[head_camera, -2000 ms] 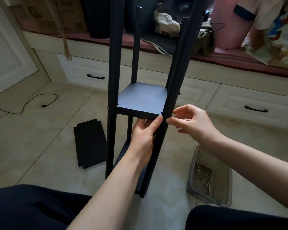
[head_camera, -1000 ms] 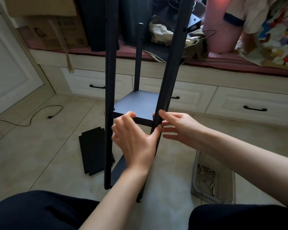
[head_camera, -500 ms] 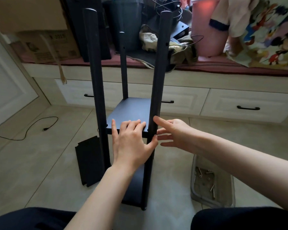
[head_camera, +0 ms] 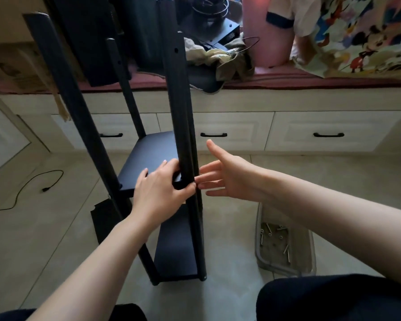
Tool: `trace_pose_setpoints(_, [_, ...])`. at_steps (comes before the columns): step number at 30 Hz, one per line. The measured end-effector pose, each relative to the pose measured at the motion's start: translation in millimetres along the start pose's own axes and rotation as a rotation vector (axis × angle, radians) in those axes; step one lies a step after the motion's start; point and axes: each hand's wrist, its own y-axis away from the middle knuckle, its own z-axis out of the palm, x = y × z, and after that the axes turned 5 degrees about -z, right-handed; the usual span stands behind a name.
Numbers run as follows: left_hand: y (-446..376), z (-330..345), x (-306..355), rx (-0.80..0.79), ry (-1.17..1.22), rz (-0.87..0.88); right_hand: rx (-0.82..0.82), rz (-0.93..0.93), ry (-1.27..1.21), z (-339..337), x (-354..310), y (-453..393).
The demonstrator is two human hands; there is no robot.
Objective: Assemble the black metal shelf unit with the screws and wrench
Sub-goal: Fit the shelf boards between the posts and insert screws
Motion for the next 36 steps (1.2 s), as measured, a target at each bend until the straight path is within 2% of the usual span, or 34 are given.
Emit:
trace_pose_setpoints(2, [2,5,-3,0.009,0.015,-0.002,-0.020,0.032,-0.023,-19,4,1])
trace_pose_setpoints(8, [9,21,-11,0.010,0.020,-0.036,0.141,0.146,0.013,-88,72,11])
trace_pose_setpoints(16, [3,14,-12,0.049,0.099,-0.073,0.367,0.255,0.202,-155,170,8])
trace_pose_setpoints(20, [2,14,-10,0.065,0.138,-0.072,0.433,0.297,0.432,-177,216,-16])
trace_pose_setpoints(23, [3,15,-11,0.066,0.166,-0.071,0.402,0.324,0.682,-185,243,-36])
trace_pose_setpoints(27, [2,18,-13,0.088,0.183,-0.066,0.403,0.277,0.828,-188,269,-58])
trace_pose_setpoints(36, [-4,23,-6,0.072,0.185,-0.043,0.424,0.141,0.961,-193,296,-73])
